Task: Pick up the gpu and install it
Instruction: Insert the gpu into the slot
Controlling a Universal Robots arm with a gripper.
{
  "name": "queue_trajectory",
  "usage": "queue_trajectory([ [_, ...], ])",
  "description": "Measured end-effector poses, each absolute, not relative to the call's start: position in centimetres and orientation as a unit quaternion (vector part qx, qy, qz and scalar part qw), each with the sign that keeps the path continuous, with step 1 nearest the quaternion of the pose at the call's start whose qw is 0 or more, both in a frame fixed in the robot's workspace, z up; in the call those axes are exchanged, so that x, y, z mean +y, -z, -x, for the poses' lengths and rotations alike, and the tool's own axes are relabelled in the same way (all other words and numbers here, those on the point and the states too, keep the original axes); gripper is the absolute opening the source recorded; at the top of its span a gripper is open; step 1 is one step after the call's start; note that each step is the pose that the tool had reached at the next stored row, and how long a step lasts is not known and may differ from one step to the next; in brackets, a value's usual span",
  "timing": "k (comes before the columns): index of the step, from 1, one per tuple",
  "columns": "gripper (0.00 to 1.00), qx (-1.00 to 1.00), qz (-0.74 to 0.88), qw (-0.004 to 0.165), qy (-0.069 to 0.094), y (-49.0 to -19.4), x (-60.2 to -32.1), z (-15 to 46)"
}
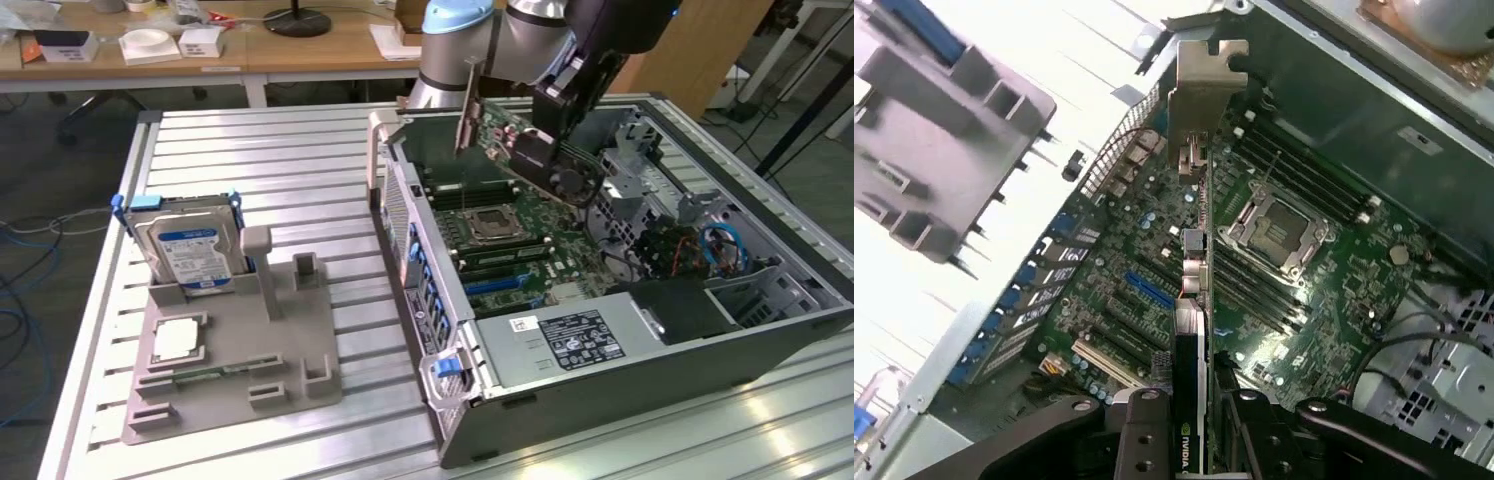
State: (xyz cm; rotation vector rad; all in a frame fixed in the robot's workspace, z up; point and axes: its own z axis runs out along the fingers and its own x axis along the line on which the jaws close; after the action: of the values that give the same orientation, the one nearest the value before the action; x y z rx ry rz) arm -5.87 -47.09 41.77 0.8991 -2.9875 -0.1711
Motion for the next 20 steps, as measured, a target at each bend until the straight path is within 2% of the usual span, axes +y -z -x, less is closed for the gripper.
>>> queue_trajectory([
  [20, 0.26, -0.891, -0.451, 0.018, 0.052, -41.94, -47.09, 5.87],
])
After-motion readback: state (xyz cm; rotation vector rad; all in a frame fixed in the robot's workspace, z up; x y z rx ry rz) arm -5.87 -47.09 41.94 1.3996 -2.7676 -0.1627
